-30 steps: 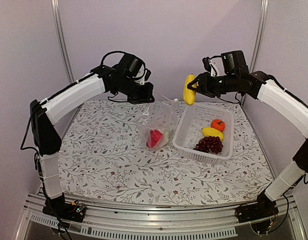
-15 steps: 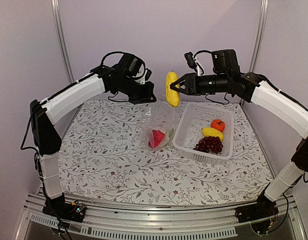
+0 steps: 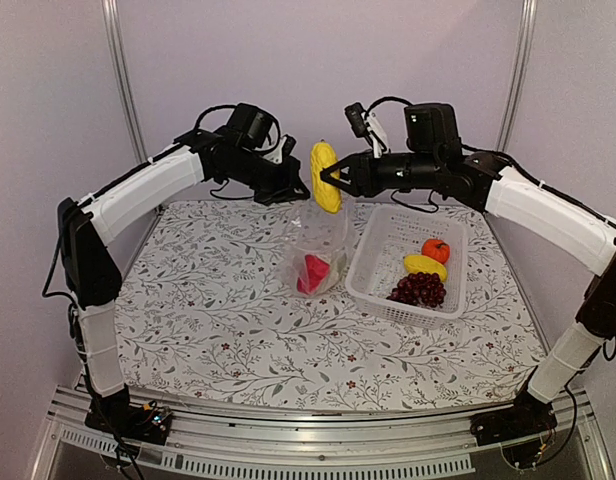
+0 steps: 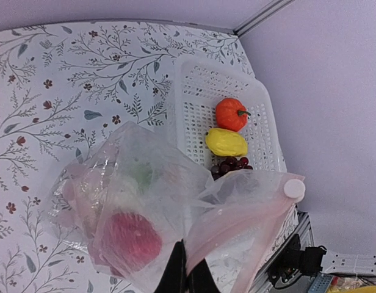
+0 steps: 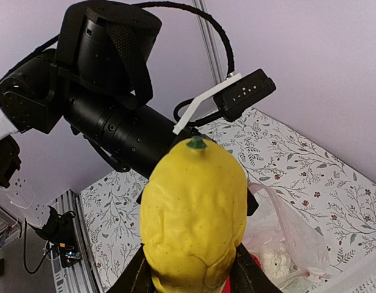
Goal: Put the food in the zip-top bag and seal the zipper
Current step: Place the fake fruit in the zipper food storage bag.
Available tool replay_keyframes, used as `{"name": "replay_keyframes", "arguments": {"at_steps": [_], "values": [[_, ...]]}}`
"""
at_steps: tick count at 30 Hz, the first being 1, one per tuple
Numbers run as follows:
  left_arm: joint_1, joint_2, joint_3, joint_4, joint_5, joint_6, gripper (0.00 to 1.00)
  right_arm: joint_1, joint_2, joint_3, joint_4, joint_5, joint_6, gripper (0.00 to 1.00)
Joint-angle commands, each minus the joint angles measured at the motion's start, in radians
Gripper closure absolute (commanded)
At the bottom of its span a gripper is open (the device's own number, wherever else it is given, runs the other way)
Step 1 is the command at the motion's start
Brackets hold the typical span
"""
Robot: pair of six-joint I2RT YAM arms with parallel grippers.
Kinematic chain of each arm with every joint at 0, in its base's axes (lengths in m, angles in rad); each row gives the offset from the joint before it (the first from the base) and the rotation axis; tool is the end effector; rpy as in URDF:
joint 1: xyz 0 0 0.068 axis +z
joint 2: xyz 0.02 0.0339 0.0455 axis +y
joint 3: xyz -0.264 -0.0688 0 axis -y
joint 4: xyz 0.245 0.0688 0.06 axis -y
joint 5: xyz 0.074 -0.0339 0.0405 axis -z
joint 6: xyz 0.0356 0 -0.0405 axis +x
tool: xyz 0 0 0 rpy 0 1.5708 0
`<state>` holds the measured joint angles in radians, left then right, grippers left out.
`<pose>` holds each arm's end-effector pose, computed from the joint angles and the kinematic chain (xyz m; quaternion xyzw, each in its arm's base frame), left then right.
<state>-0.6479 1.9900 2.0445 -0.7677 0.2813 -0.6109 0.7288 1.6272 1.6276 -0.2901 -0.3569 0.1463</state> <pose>0.3534 -0.2799 0.3571 0.0749 0.8993 -0.3454 0.2577 0.2772 0.2642 0.4065 -0.3282 0.7253 0.3781 0.4724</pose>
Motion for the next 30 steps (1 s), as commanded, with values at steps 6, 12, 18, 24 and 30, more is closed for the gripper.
{"name": "replay_keyframes", "arguments": {"at_steps": [6,12,18,24,30], "values": [[0.025,-0.008,-0.023,0.045,0.076,-0.014,1.0,0.03,0.067,-0.009,0.038,0.14,-0.108,1.0],[0.033,-0.01,-0.027,0.047,0.082,-0.015,0.99,0.032,0.097,-0.026,0.042,0.145,-0.166,1.0],[0.037,-0.006,-0.013,0.047,0.099,-0.01,0.99,0.036,0.117,-0.06,0.043,0.162,-0.174,0.95],[0.043,0.001,-0.01,0.048,0.106,-0.014,0.99,0.046,0.13,-0.085,0.043,0.278,-0.187,0.78],[0.048,0.004,-0.011,0.051,0.114,-0.016,0.99,0.05,0.166,-0.046,0.011,0.351,-0.184,0.61]]}}
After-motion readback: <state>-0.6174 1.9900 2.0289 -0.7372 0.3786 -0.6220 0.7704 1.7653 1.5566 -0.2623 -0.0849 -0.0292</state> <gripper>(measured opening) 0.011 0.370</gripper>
